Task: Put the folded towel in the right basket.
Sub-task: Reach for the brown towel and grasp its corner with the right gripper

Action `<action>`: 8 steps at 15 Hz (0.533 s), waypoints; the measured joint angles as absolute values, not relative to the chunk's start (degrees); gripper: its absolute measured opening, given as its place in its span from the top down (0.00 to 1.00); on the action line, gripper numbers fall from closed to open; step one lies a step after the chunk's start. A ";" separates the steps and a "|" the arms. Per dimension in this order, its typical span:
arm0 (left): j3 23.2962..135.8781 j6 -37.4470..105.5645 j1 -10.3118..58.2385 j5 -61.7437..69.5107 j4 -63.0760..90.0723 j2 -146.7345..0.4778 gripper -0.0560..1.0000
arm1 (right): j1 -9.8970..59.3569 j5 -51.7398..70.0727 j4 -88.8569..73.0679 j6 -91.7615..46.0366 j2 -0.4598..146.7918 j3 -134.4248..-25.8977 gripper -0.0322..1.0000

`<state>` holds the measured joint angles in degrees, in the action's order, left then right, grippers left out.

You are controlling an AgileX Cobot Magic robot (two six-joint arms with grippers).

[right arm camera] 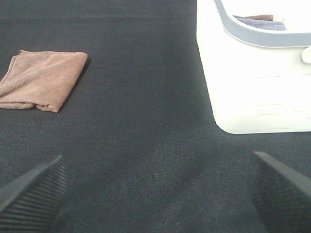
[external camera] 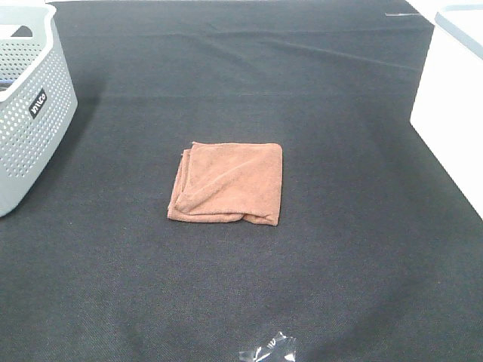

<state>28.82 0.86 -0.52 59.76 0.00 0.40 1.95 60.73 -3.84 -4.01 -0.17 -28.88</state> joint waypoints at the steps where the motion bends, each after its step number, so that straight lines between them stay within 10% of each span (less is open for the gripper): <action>1: 28.82 0.86 -0.52 59.76 0.00 0.40 0.02 | 1.95 60.73 -3.84 -4.01 -0.17 -28.88 0.03; 8: 28.82 0.86 -0.52 59.76 0.00 0.40 0.02 | 1.95 60.73 -3.84 -4.01 -0.17 -28.88 0.03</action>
